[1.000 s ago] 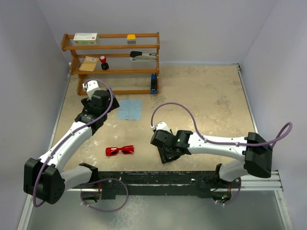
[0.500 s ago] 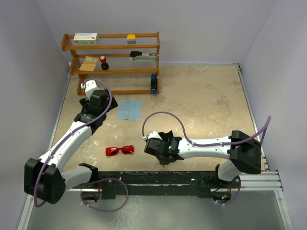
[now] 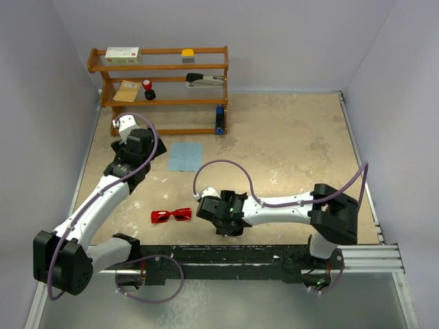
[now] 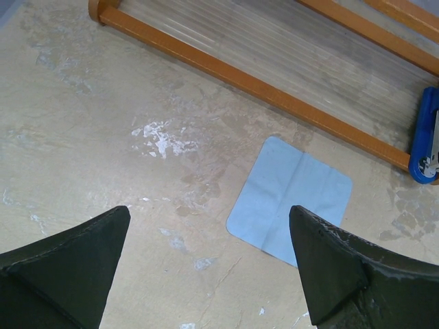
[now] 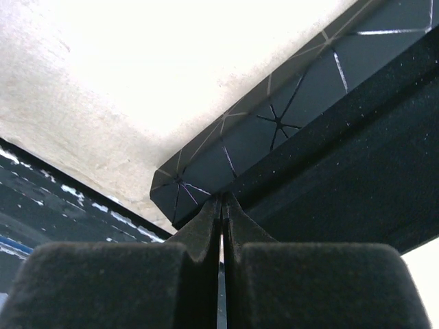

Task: Organize the sunglasses
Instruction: Adjust the sunglasses case at the center of the board.

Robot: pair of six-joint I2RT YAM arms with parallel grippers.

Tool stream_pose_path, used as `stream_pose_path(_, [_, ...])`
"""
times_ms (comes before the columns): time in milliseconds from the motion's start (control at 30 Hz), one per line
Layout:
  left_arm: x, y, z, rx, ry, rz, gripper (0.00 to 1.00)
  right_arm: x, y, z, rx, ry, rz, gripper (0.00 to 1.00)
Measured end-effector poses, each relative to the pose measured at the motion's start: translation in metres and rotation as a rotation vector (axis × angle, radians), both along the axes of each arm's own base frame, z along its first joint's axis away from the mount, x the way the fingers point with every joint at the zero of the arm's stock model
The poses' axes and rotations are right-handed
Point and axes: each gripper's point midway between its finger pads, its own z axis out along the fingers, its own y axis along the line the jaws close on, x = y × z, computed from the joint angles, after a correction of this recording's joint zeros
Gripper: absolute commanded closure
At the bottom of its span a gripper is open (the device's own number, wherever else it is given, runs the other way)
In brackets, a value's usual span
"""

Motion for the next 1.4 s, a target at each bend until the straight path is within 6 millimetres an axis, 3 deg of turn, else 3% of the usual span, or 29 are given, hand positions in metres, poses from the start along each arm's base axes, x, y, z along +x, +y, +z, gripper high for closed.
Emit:
stream_pose_path(300, [-0.001,0.002,0.001,0.0,0.0,0.005,0.03,0.012,0.014,-0.009,0.01,-0.008,-0.017,1.0])
stream_pose_path(433, [-0.001,0.002,0.001,0.0,-0.001,0.005,0.03,0.031,0.011,-0.009,0.027,-0.013,-0.073,1.0])
stream_pose_path(767, [-0.002,0.002,0.002,-0.001,-0.001,0.005,0.03,0.088,-0.008,-0.005,0.048,-0.062,-0.196,1.0])
stream_pose_path(1233, [-0.001,0.002,-0.001,0.007,0.007,0.001,0.03,0.138,-0.032,-0.009,0.032,-0.119,-0.288,1.0])
stream_pose_path(1400, [-0.001,0.002,-0.001,0.006,0.009,0.001,0.03,0.162,-0.054,-0.008,0.023,-0.133,-0.37,1.0])
